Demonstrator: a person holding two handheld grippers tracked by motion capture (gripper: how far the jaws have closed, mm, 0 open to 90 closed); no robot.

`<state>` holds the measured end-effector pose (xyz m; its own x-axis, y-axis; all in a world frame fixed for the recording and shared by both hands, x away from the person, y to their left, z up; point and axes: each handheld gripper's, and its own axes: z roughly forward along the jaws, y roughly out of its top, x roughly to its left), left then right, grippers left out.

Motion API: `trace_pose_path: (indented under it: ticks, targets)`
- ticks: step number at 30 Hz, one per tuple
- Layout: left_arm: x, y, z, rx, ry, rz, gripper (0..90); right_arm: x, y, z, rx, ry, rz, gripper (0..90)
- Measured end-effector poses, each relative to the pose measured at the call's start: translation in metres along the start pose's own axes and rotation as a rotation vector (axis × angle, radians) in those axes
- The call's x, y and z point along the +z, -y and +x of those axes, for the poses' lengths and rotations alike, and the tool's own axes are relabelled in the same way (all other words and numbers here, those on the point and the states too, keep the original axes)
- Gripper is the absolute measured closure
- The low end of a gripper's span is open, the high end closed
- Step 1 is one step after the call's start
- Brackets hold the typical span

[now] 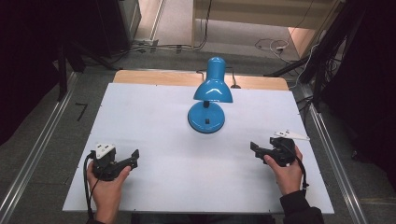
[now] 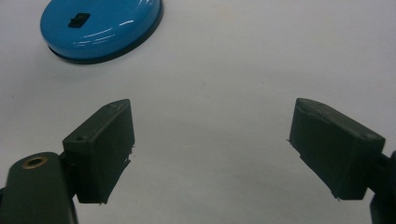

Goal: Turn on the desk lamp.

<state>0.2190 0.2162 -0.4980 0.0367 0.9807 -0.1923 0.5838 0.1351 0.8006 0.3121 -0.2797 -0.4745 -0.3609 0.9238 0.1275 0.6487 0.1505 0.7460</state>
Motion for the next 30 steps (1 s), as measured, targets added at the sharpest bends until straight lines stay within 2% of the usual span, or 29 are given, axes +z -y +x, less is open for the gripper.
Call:
trace_pose_path:
  ticks: [14,23,30]
  targets:
    - [-0.002,0.000,0.001,-0.005,0.002,-0.011,15.1,0.015,-0.011,0.019,-0.036,-0.022,0.006,12.8]
    - [-0.003,0.000,0.002,-0.012,0.000,-0.016,15.1,0.023,-0.016,0.029,-0.064,-0.017,0.016,13.4]
    - [-0.003,0.000,0.002,-0.012,0.002,-0.016,15.1,0.028,-0.020,0.035,-0.064,-0.024,0.010,13.5]
